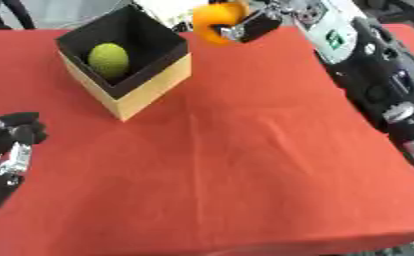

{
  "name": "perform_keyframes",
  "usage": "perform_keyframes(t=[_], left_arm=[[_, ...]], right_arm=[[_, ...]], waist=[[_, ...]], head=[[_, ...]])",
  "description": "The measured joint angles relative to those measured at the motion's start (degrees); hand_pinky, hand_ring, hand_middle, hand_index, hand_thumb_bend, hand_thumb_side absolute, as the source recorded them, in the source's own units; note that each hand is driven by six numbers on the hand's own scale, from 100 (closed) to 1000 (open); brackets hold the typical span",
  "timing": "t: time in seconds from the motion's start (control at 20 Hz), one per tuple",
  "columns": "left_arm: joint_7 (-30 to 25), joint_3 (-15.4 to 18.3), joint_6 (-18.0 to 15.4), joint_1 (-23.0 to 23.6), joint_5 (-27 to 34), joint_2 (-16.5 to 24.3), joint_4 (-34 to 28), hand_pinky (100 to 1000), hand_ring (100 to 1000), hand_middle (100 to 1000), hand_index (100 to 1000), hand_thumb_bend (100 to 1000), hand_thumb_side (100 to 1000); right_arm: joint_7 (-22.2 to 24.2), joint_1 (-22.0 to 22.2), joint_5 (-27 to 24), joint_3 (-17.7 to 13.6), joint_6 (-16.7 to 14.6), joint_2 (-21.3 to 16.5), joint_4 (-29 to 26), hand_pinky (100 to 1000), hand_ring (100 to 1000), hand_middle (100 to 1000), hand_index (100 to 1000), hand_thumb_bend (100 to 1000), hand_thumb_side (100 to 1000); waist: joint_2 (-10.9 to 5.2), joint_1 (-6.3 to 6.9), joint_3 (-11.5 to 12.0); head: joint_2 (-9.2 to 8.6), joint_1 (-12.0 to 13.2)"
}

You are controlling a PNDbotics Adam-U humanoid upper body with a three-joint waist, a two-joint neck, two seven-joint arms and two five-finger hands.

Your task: Pick up objects on the table and place them in the box.

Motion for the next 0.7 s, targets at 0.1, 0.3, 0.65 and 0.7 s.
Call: perform_keyframes(t=[0.1,0.3,0.65,0.7], left_arm=[[-0.4,-0.3,-0.1,-0.3,0.1,0.0,0.0,655,610,593,764,100,674],[-0.9,-0.9,-0.2,-0.9,0.4,-0.4,0.0,655,609,593,764,100,673],[-1.7,-1.6,-0.3,-1.8,1.0,-0.6,0.0,655,608,593,763,100,672],[-1.7,-1.7,-0.3,-1.8,1.0,-0.7,-0.1,656,608,593,763,100,672]], right_arm=[[-0.9,-1.8,3.4,-1.1,-0.4,2.9,2.8,719,681,389,427,109,100],[-2.9,-3.5,10.0,-3.8,-0.4,7.9,8.9,717,688,411,453,100,100],[-6.6,-4.4,18.8,-7.7,1.3,14.4,16.9,732,729,556,623,100,100],[-7.2,-4.4,19.9,-8.0,1.7,15.0,17.6,751,769,694,768,224,100]], waist=[[0.35,-0.07,1.0],[0.93,-0.03,3.1],[1.51,-0.16,6.0],[1.54,-0.16,6.2]], head=[[-0.04,-0.7],[-0.41,-2.2],[-1.02,-4.3],[-1.03,-4.5]])
